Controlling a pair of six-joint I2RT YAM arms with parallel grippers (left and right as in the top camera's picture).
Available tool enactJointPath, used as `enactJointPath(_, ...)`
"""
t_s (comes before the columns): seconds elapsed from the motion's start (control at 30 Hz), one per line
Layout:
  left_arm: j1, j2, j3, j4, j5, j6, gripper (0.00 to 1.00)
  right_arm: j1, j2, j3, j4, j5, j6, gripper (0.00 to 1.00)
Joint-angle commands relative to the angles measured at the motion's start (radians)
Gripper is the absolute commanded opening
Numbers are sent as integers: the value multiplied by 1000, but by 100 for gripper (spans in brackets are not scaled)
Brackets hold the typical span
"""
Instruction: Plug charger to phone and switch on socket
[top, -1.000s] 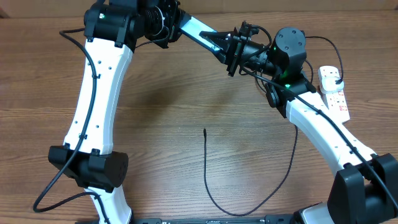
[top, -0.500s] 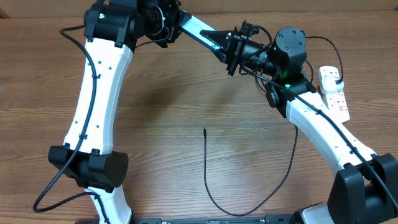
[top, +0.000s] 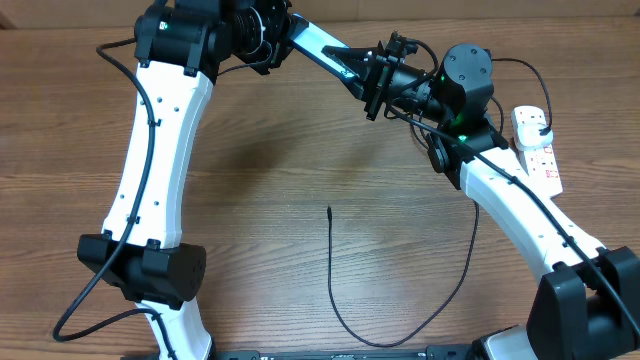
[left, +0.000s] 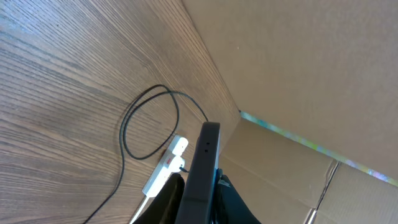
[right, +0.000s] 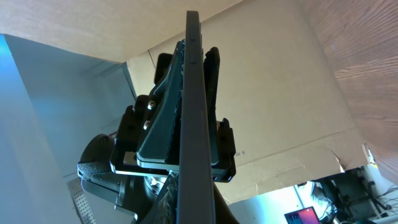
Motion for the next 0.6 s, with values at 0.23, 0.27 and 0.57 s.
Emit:
enactJointPath(0.23,0,-19,22,-19,-11,49,4,1,-11,16,16,-40,138,4)
enactJointPath(0.27,0,-19,22,-18,-12,53,4,1,-11,16,16,-40,138,4)
enactJointPath(0.57,0,-19,22,-18,-12,59,4,1,-11,16,16,-40,138,10)
